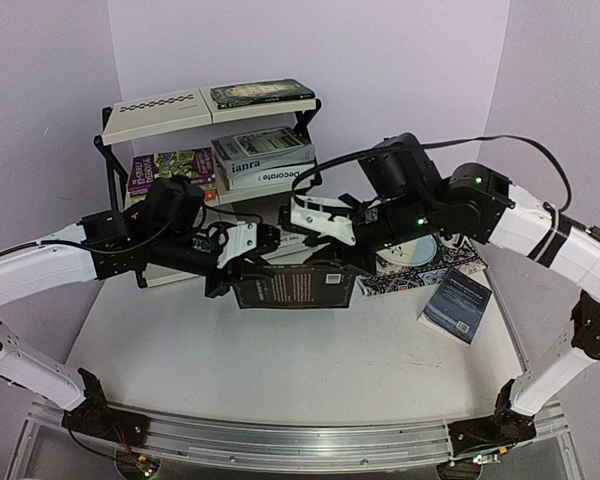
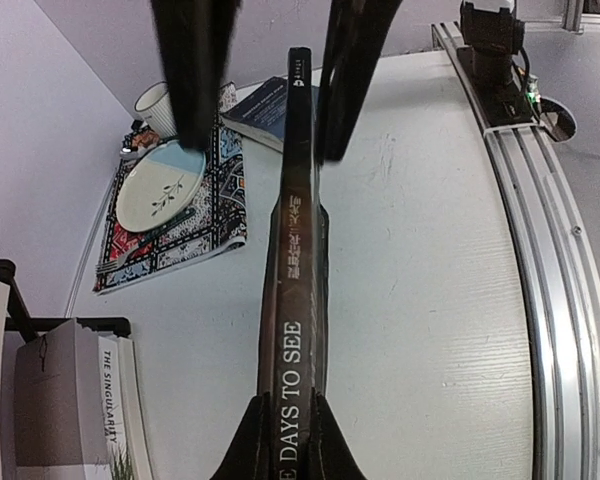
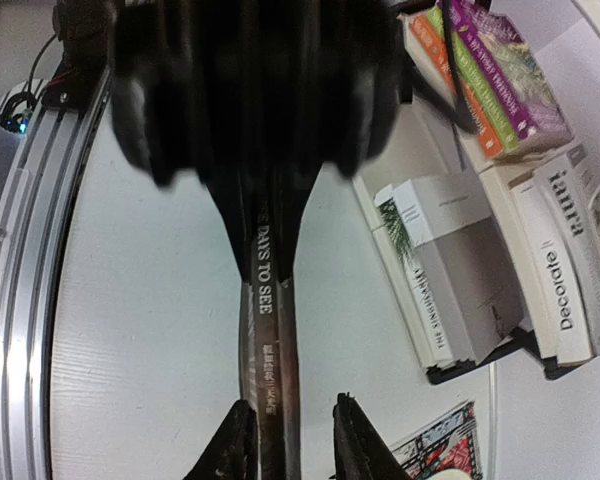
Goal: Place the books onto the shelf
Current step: Pass from the right arm to the left, then pass from the left arm to the right
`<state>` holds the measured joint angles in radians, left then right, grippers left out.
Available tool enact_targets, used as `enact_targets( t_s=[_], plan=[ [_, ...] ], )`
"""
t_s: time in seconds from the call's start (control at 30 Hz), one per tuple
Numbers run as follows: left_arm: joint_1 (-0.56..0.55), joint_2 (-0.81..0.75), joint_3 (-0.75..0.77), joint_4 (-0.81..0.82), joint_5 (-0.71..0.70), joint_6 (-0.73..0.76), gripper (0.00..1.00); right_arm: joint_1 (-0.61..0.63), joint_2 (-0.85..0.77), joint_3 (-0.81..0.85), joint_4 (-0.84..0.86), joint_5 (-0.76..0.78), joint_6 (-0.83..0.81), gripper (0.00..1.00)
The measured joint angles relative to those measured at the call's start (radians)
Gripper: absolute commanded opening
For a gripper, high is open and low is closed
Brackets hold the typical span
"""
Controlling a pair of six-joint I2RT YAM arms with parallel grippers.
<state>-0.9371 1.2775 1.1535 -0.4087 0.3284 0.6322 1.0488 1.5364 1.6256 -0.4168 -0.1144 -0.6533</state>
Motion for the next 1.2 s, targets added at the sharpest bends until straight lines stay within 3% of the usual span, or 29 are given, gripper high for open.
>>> enact_targets(
  t_s=[0.13, 0.27, 0.4, 0.73, 0.9, 1.2],
  plan=[
    [0.000, 0.000, -0.014, -0.022, -0.021, 0.011, 0.00, 0.001, -0.057, -0.042, 0.041, -0.001, 0.000, 0.51],
    [0.000, -0.005, -0.017, -0.022, -0.026, 0.023, 0.00, 0.001, -0.101, -0.098, 0.051, 0.004, -0.003, 0.69],
    [0.000, -0.031, -0.017, -0.022, -0.026, 0.026, 0.00, 0.001, -0.112, -0.143, 0.051, 0.018, 0.005, 0.71],
    [0.000, -0.107, -0.017, -0.022, 0.003, 0.032, 0.00, -0.018, -0.168, -0.223, 0.051, 0.018, 0.023, 0.68],
    [0.000, -0.128, -0.017, -0.022, 0.035, 0.033, 0.00, -0.051, -0.221, -0.234, 0.063, -0.031, 0.048, 0.49],
    [0.000, -0.170, -0.017, -0.020, 0.087, 0.030, 0.00, -0.066, -0.260, -0.240, 0.102, -0.119, 0.087, 0.40]
  ],
)
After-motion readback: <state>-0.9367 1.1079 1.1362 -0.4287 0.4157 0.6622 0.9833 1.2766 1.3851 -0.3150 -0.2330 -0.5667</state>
